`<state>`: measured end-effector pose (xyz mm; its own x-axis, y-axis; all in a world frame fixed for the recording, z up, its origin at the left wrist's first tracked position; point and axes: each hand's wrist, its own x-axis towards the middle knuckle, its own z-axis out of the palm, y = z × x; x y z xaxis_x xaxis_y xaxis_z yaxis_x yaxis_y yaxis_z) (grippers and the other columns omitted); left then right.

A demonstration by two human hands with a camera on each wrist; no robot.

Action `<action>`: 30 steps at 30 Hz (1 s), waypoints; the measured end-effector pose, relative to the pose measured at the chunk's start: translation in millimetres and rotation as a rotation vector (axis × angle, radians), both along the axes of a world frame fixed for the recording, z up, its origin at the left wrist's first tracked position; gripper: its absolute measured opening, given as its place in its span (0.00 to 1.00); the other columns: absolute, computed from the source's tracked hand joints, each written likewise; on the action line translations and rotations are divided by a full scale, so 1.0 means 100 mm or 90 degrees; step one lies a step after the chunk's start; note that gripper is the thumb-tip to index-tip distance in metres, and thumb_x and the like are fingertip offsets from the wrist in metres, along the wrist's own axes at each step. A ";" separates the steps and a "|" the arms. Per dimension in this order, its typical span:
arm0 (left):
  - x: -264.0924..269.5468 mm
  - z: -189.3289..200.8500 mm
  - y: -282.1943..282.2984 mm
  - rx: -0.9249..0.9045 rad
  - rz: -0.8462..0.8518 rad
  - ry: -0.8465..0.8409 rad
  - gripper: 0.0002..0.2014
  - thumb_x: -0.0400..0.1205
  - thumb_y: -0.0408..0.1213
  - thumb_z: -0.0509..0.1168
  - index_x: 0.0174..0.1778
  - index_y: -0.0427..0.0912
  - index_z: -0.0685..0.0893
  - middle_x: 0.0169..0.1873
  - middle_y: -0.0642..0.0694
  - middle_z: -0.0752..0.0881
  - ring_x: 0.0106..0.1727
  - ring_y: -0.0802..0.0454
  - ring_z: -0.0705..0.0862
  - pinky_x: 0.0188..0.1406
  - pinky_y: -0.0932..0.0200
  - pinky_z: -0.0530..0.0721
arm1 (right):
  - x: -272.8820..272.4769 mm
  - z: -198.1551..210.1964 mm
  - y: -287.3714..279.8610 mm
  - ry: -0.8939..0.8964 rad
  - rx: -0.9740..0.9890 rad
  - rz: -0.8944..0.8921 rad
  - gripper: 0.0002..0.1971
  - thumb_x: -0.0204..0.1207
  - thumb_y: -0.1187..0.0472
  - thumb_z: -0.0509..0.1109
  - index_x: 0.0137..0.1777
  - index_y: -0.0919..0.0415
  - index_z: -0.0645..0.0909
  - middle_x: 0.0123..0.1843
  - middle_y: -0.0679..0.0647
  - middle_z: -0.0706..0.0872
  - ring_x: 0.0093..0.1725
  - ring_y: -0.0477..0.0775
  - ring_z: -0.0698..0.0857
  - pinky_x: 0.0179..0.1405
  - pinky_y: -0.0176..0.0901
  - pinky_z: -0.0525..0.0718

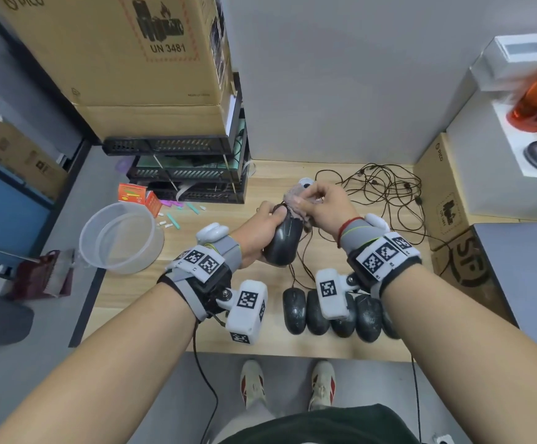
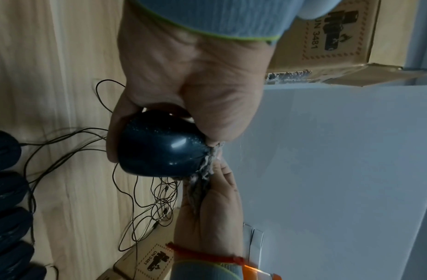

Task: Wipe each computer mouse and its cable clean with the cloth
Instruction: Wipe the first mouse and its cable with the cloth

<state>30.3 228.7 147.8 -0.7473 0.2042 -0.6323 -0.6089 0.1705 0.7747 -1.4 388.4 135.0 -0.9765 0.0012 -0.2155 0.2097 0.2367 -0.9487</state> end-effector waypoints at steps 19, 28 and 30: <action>0.02 0.25 -0.09 0.246 0.103 -0.137 0.42 0.87 0.69 0.34 0.64 0.42 0.84 0.52 0.37 0.88 0.47 0.38 0.86 0.50 0.44 0.86 | 0.04 0.06 -0.14 0.133 0.150 0.156 0.09 0.74 0.58 0.79 0.41 0.40 0.86 0.44 0.41 0.83 0.39 0.43 0.82 0.47 0.43 0.82; 0.07 0.25 -0.03 0.169 0.034 -0.118 0.40 0.86 0.71 0.33 0.63 0.51 0.85 0.44 0.41 0.85 0.40 0.43 0.83 0.36 0.53 0.88 | 0.00 0.19 -0.17 0.098 0.157 0.120 0.09 0.74 0.57 0.78 0.37 0.43 0.84 0.31 0.37 0.83 0.27 0.33 0.78 0.32 0.34 0.78; 0.03 0.23 -0.04 0.189 0.066 -0.122 0.42 0.86 0.71 0.34 0.65 0.46 0.85 0.45 0.40 0.88 0.39 0.43 0.86 0.42 0.50 0.86 | 0.03 0.16 -0.18 0.139 0.185 0.160 0.11 0.72 0.56 0.80 0.36 0.39 0.84 0.37 0.37 0.81 0.36 0.36 0.80 0.42 0.39 0.81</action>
